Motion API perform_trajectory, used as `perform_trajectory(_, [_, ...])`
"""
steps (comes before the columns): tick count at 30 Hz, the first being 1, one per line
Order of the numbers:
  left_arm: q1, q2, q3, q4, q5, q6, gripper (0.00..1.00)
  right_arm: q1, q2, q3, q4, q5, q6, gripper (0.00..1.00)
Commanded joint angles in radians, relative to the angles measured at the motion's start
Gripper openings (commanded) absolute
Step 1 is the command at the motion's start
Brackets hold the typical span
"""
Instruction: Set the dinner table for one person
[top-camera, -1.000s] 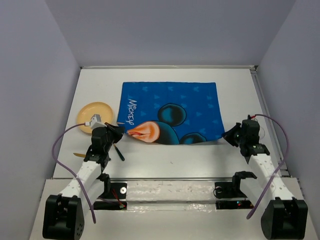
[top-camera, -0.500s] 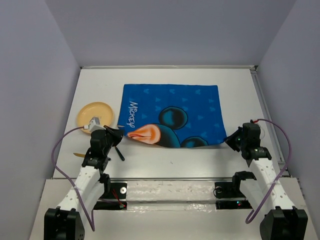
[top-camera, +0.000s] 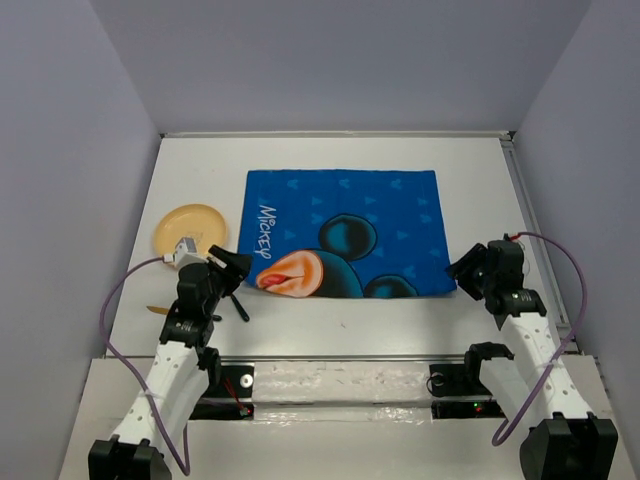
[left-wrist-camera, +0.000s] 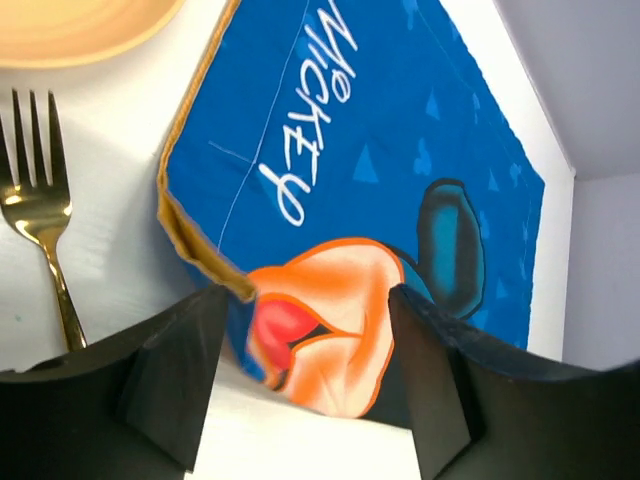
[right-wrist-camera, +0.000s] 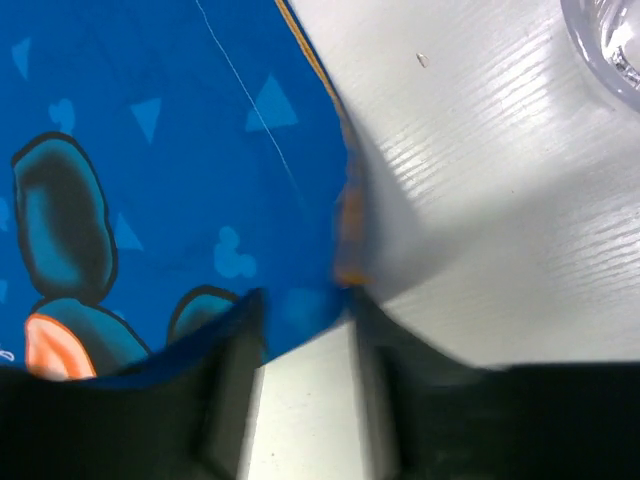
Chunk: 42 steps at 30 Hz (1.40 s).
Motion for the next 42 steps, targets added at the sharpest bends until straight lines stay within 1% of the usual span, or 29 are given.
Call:
perform_trajectory(1, [0.006,-0.029,0.102,-0.027,-0.004,0.037,0.83,-0.008,-0.026,0.066,0.003,0.004,-0.035,0.62])
perform_trajectory(3, [0.006,-0.033,0.151,-0.053,-0.013,0.078,0.88,-0.008,-0.037,0.083,0.001,-0.035,-0.051,0.69])
perform_trajectory(4, [0.006,-0.036,0.204,-0.058,-0.016,0.091,0.96,-0.008,-0.047,0.095,-0.004,-0.045,-0.066,0.72])
perform_trajectory(5, [0.006,-0.034,0.237,-0.070,-0.015,0.104,0.97,-0.008,-0.052,0.119,-0.007,-0.066,-0.071,0.73])
perform_trajectory(7, [0.006,-0.023,0.331,-0.085,-0.010,0.149,0.98,-0.008,-0.057,0.139,-0.007,-0.088,-0.078,0.77])
perform_trajectory(9, [0.006,-0.019,0.398,-0.126,-0.021,0.213,0.99,-0.008,-0.049,0.167,-0.002,-0.121,-0.086,0.77])
perform_trajectory(10, [0.006,-0.022,0.463,-0.146,-0.035,0.242,0.99,-0.008,-0.041,0.172,0.022,-0.146,-0.088,0.79])
perform_trajectory(12, [0.006,-0.028,0.528,-0.209,-0.119,0.302,0.99,0.001,-0.011,0.184,0.053,-0.221,-0.082,0.79])
perform_trajectory(14, [0.006,-0.042,0.599,-0.249,-0.156,0.376,0.99,0.073,0.035,0.186,0.127,-0.235,-0.050,0.80])
perform_trajectory(15, [0.006,-0.042,0.631,-0.255,-0.167,0.397,0.99,0.179,0.058,0.196,0.177,-0.221,-0.036,0.80])
perform_trajectory(16, [0.006,-0.042,0.643,-0.260,-0.165,0.417,0.99,0.180,0.087,0.207,0.205,-0.192,-0.020,0.80])
perform_trajectory(17, [0.006,-0.040,0.654,-0.263,-0.161,0.451,0.99,0.329,0.161,0.221,0.232,-0.110,0.003,0.80])
perform_trajectory(19, [0.006,-0.039,0.671,-0.259,-0.165,0.485,0.99,0.477,0.259,0.291,0.280,-0.027,0.017,0.80])
perform_trajectory(20, [0.005,-0.039,0.674,-0.257,-0.191,0.515,0.99,0.595,0.373,0.323,0.326,0.044,0.024,0.80])
perform_trajectory(23, [-0.009,-0.046,0.674,-0.242,-0.239,0.530,0.99,0.744,0.553,0.484,0.398,0.108,0.011,0.80])
perform_trajectory(24, [-0.011,-0.051,0.668,-0.231,-0.243,0.528,0.99,0.774,0.613,0.530,0.409,0.116,0.004,0.80])
perform_trajectory(25, [-0.011,-0.063,0.648,-0.217,-0.246,0.525,0.99,0.803,0.726,0.625,0.433,0.124,-0.014,0.79])
perform_trajectory(27, [-0.015,-0.074,0.625,-0.187,-0.282,0.520,0.99,0.881,0.836,0.730,0.443,0.148,-0.037,0.74])
perform_trajectory(28, [-0.023,-0.080,0.605,-0.165,-0.309,0.522,0.99,0.904,0.941,0.836,0.455,0.156,-0.083,0.68])
perform_trajectory(29, [-0.023,-0.083,0.593,-0.165,-0.309,0.522,0.99,0.927,0.995,0.837,0.455,0.156,-0.109,0.66])
perform_trajectory(30, [-0.038,-0.089,0.572,-0.141,-0.337,0.526,0.99,0.964,1.049,0.951,0.449,0.150,-0.132,0.57])
perform_trajectory(31, [-0.045,-0.092,0.562,-0.130,-0.351,0.528,0.99,0.979,1.148,1.009,0.429,0.132,-0.187,0.52])
perform_trajectory(32, [-0.049,-0.094,0.556,-0.121,-0.360,0.528,0.99,0.995,1.196,1.064,0.415,0.117,-0.209,0.50])
perform_trajectory(33, [-0.057,-0.100,0.548,-0.110,-0.378,0.530,0.99,1.007,1.239,1.168,0.376,0.107,-0.224,0.48])
perform_trajectory(35, [-0.068,-0.111,0.542,-0.101,-0.397,0.523,0.99,1.023,1.352,1.254,0.355,0.072,-0.256,0.36])
perform_trajectory(37, [-0.081,-0.123,0.536,-0.101,-0.406,0.520,0.99,1.023,1.419,1.357,0.348,0.046,-0.258,0.35])
perform_trajectory(39, [-0.091,-0.131,0.535,-0.101,-0.423,0.522,0.99,1.023,1.528,1.451,0.314,0.066,-0.261,0.36])
perform_trajectory(40, [-0.095,-0.131,0.535,-0.101,-0.429,0.525,0.99,1.023,1.566,1.570,0.271,0.081,-0.261,0.38])
perform_trajectory(42, [-0.109,-0.120,0.538,-0.101,-0.441,0.537,0.99,1.023,1.672,1.682,0.250,0.107,-0.258,0.47])
